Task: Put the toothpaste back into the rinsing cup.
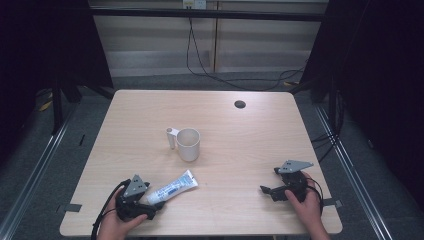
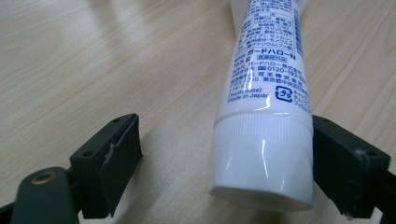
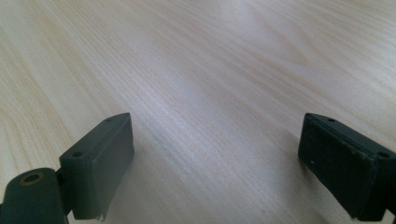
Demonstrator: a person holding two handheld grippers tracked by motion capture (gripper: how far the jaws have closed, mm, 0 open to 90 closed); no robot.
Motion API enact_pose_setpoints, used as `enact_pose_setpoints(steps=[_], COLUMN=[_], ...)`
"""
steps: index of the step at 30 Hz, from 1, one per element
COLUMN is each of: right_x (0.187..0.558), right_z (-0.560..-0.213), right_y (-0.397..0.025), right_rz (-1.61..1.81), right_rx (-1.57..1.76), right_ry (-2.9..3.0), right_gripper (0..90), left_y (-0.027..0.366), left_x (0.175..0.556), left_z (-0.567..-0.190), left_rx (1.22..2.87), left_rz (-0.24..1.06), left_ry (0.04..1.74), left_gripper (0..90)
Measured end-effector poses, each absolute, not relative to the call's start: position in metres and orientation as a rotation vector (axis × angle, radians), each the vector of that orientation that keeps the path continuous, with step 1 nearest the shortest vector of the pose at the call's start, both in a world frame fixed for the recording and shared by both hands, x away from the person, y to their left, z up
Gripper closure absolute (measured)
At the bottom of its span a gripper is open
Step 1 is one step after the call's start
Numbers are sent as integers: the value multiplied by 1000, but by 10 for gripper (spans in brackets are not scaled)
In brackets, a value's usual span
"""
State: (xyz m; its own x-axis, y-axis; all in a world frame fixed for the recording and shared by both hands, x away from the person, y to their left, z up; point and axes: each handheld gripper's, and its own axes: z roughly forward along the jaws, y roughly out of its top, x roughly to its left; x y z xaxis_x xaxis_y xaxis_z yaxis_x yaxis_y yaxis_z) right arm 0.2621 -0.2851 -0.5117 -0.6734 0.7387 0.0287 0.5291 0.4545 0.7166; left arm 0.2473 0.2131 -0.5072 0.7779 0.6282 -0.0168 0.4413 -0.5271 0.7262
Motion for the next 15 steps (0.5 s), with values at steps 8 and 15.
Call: enact_pose_setpoints(steps=[8,15], right_x=[262,262], right_z=[-512,-512], right_y=[-285,-285], right_rz=[1040,1041], right_rx=[1089,1088], right_ry=[2420,2420], right_gripper=[102,102], left_y=[212,208], left_x=[247,245], left_z=[-507,-506], left_rx=[2215,2209], left_rz=[325,333], left_ry=[803,842], left_gripper=[143,149])
